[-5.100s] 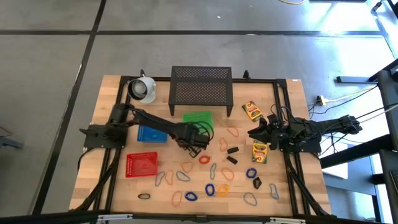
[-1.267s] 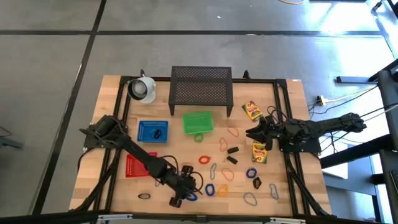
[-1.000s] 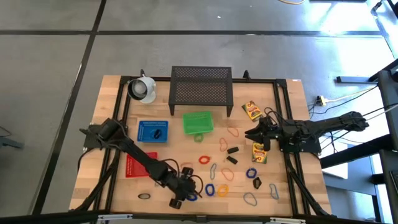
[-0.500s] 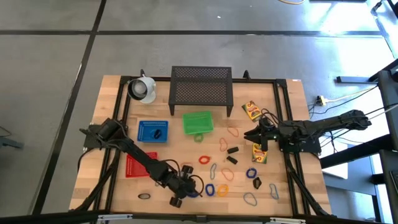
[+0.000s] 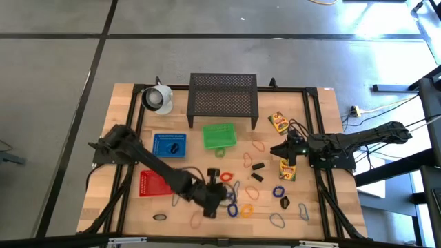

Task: Pick & Place Office Desk Supplies
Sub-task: Put the left blue spring keychain into the green bin

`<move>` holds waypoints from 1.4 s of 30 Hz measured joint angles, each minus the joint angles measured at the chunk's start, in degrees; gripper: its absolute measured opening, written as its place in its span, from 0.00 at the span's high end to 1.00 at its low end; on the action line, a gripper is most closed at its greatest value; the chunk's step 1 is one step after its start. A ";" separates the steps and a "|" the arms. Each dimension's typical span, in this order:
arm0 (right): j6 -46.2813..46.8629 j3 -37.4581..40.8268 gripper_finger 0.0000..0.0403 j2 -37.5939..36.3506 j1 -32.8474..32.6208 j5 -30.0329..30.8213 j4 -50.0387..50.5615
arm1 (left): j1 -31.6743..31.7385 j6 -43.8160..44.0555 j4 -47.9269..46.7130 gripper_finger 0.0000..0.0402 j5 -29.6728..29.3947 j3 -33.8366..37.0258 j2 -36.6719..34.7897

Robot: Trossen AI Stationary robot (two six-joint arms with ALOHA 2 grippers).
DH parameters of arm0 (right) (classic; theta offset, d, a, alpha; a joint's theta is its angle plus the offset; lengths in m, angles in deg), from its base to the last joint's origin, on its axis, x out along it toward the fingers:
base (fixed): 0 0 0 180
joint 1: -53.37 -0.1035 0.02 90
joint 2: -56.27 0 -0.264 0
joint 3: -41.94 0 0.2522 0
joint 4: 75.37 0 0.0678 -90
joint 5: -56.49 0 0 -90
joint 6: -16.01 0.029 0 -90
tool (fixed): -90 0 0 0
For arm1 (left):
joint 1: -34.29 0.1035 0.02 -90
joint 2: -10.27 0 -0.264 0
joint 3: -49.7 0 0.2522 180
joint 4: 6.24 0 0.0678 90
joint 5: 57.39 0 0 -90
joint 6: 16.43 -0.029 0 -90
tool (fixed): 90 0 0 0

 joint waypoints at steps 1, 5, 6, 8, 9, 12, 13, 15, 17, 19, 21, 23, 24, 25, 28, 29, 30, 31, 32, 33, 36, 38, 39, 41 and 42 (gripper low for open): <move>1.19 0.00 0.66 0.00 0.00 -0.02 0.01 | 1.03 0.96 -0.80 0.99 -1.28 -0.93 -1.14; 4.77 0.00 0.66 0.00 0.00 0.02 0.01 | 5.36 5.25 -2.85 0.97 -4.87 -3.31 -4.58; 5.09 0.00 0.66 0.00 0.00 0.02 0.02 | 6.49 5.66 -3.05 0.97 -5.38 -3.54 -5.24; 4.85 0.00 0.66 -0.01 0.00 0.00 0.01 | 8.60 6.15 -2.97 0.97 -6.79 -3.82 -6.77; 4.76 0.00 0.66 -0.02 0.00 0.00 0.01 | 9.64 6.27 -2.93 0.97 -7.75 -3.86 -7.57; 5.91 0.00 0.66 -0.02 0.00 0.00 0.01 | 12.85 6.72 -3.09 0.97 -10.62 -3.97 -8.57; 6.41 0.00 0.66 -0.02 0.00 0.00 0.01 | 13.92 7.13 -3.69 0.97 -11.62 -3.96 -8.61; 6.43 -0.01 0.66 -0.02 0.00 0.00 0.01 | 16.11 9.29 -5.10 0.97 -13.68 -3.93 -8.62; 5.35 0.00 0.66 -0.02 0.00 0.04 0.01 | 18.36 12.99 -7.45 0.96 -14.48 -3.93 -8.67; 3.84 0.00 0.66 -0.02 0.00 0.04 0.01 | 20.57 17.61 -9.96 0.96 -14.40 -3.93 -8.03; 2.52 0.00 0.66 -0.02 0.00 0.08 0.01 | 22.39 22.06 -12.61 0.96 -13.75 -3.93 -7.06; 1.69 -0.01 0.66 -0.02 0.00 0.20 0.01 | 23.94 25.49 -13.34 0.96 -12.00 -3.93 -6.25; 1.67 0.00 0.66 -0.02 0.00 0.20 0.01 | 24.50 26.70 -13.76 0.96 -10.92 -3.93 -5.76; 1.72 0.00 0.66 -0.02 0.00 0.20 0.01 | 24.94 27.42 -13.75 0.96 -9.81 -3.94 -5.19; 1.97 0.00 0.66 -0.02 0.00 0.20 0.01 | 25.82 27.86 -14.44 0.96 -7.33 -3.93 -3.35; 1.89 0.00 0.66 -0.02 0.00 0.20 0.01 | 26.06 27.86 -14.69 0.96 -6.65 -3.93 -2.90; 1.91 0.00 0.66 -0.02 0.00 0.20 0.01 | 26.29 27.86 -15.51 0.96 -6.00 -3.93 -2.56; 1.94 0.00 0.66 -0.02 0.00 0.18 0.01 | 26.49 27.86 -16.58 0.96 -5.45 -3.93 -2.27; 1.94 0.00 0.66 -0.02 0.00 0.20 0.01 | 26.63 27.97 -17.42 0.96 -5.18 -3.93 -1.86; 1.94 0.00 0.66 -0.02 0.00 0.20 0.01 | 26.85 28.34 -18.38 0.96 -5.07 -3.93 -1.37; 1.94 -0.01 0.66 -0.02 0.00 0.20 0.01 | 27.48 29.58 -22.35 0.96 -5.03 -3.89 -0.44; 1.96 0.00 0.66 -0.02 0.00 0.18 0.01 | 27.96 30.63 -23.01 0.96 -5.01 -3.93 0.02; 1.96 -0.01 0.66 -0.02 0.00 0.20 0.01 | 28.16 31.21 -24.13 0.96 -4.59 -3.91 0.17; 1.98 0.00 0.66 -0.02 0.00 0.18 0.01 | 28.41 31.39 -24.02 0.96 -3.73 -3.97 1.21; 1.98 0.00 0.66 -0.02 0.00 0.18 0.01 | 28.47 31.64 -24.49 0.96 -2.89 -3.98 1.75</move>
